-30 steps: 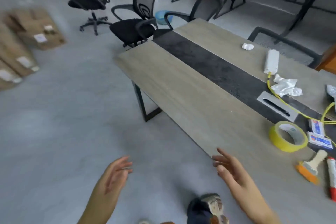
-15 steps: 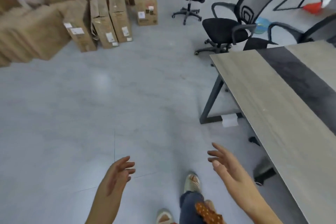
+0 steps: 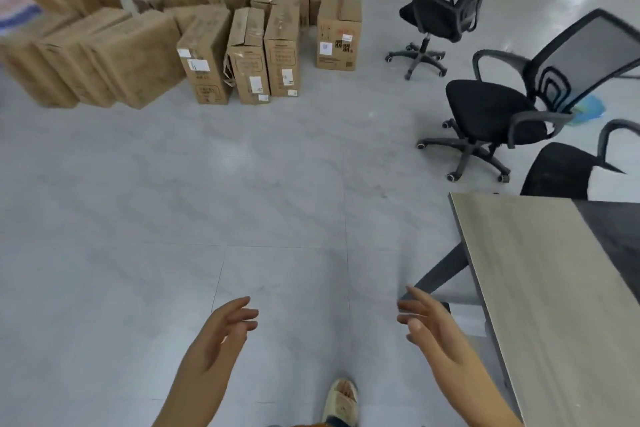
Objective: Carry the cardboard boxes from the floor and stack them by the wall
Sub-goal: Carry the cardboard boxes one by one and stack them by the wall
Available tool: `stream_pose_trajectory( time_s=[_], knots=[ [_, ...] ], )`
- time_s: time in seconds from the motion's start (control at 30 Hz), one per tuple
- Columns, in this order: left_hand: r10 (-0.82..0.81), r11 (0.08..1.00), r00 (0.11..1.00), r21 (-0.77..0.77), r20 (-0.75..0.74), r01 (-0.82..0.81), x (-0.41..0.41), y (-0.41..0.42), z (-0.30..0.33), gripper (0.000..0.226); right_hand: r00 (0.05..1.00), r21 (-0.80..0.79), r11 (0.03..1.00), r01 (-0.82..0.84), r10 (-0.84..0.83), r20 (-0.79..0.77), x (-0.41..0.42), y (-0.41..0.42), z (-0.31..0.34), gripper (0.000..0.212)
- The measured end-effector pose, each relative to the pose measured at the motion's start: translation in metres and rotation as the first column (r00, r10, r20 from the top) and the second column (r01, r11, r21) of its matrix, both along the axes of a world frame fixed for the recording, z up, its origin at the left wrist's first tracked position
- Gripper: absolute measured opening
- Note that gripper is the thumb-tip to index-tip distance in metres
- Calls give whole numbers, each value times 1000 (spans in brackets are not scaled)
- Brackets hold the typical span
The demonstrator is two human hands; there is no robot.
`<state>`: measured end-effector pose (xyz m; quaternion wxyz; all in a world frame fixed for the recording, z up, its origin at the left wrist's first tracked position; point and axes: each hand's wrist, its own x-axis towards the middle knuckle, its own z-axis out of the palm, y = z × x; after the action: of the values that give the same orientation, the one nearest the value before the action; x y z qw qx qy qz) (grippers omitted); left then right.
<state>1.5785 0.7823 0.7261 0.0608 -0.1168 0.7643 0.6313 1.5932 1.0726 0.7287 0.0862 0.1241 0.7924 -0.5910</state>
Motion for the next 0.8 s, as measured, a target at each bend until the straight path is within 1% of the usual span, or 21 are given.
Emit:
stream_pose_trajectory(
  time_s=[0.03, 0.1, 0.23, 0.4, 0.5, 0.6, 0.63, 0.73, 0.8],
  knots=[
    [19, 1000, 1000, 7, -14, -19, -17, 9, 3, 36, 1000, 6, 1000, -26, 26, 0, -24, 8, 1, 36],
    [66, 998, 998, 24, -17, -66, -47, 18, 4, 38, 997, 0, 997, -75, 75, 7, -67, 20, 3, 35],
    [159, 987, 987, 2, -33, -159, -96, 17, 0, 28, 989, 12, 989, -146, 145, 4, -146, 21, 9, 47],
    [273, 962, 962, -21, -4, -273, -170, -1, -15, 33, 979, -3, 979, -205, 205, 12, -247, 4, -1, 51],
    [255, 967, 967, -19, 8, -255, -232, -15, -24, 32, 983, -1, 983, -182, 182, 10, -308, -14, -8, 53],
    [189, 982, 982, -27, 22, -189, -304, -35, -19, 28, 993, -11, 993, -119, 119, 5, -370, -33, -10, 53],
    [171, 985, 985, -30, 19, -171, -329, -43, -15, 27, 995, -15, 995, -100, 100, 3, -391, -39, -8, 51],
    [145, 988, 989, -55, -2, -145, -405, -69, -1, 28, 998, -13, 998, -66, 66, -13, -456, -63, -4, 37],
    [133, 989, 991, -67, -2, -132, -453, -83, 4, 28, 998, -9, 998, -58, 58, -12, -496, -76, 0, 41]
  ],
)
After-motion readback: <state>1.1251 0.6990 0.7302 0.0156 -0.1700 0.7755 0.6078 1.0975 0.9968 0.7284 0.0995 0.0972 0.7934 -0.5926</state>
